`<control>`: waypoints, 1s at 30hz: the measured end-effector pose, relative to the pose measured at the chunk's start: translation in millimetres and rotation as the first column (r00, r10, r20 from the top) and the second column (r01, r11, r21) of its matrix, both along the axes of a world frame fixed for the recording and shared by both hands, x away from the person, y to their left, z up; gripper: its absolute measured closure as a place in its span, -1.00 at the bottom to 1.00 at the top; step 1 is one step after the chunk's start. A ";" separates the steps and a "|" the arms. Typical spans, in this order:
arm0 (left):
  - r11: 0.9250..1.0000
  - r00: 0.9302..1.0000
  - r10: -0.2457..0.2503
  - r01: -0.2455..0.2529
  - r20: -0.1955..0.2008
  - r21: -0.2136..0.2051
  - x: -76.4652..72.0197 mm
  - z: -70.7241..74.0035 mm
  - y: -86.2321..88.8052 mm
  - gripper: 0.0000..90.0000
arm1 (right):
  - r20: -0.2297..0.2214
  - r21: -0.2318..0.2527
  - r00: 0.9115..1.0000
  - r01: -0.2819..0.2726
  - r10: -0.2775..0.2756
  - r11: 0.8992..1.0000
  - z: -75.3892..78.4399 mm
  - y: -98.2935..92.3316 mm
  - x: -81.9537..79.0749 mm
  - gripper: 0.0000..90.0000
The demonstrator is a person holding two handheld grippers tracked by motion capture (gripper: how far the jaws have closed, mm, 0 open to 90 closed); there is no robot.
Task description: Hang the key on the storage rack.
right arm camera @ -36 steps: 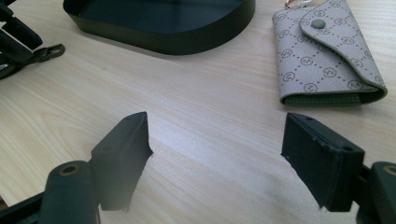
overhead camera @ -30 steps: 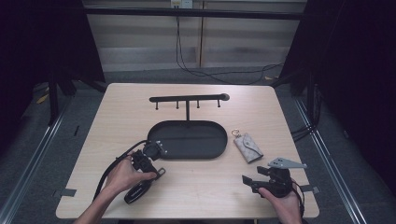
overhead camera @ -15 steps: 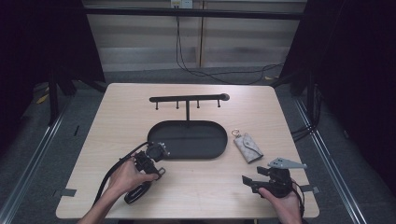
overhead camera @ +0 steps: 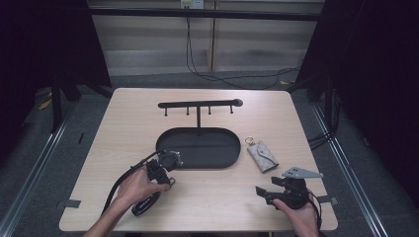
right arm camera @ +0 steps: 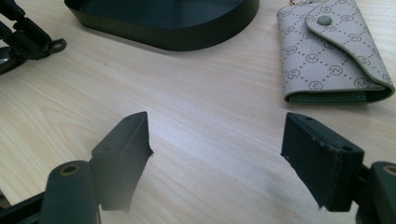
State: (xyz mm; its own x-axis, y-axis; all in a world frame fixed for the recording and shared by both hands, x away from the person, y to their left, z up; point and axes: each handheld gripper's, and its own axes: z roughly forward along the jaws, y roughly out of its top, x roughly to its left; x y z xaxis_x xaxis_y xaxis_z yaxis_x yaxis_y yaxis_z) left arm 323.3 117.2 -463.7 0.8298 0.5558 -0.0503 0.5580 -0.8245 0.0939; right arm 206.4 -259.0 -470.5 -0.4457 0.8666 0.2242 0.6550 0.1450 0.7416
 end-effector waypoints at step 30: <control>0.999 0.999 0.023 -0.024 -0.026 -0.044 4.8 18.8 13.3 0.57 | -0.011 -0.004 1.000 0.005 -0.005 1.000 -0.7 0.0 1.0 -0.47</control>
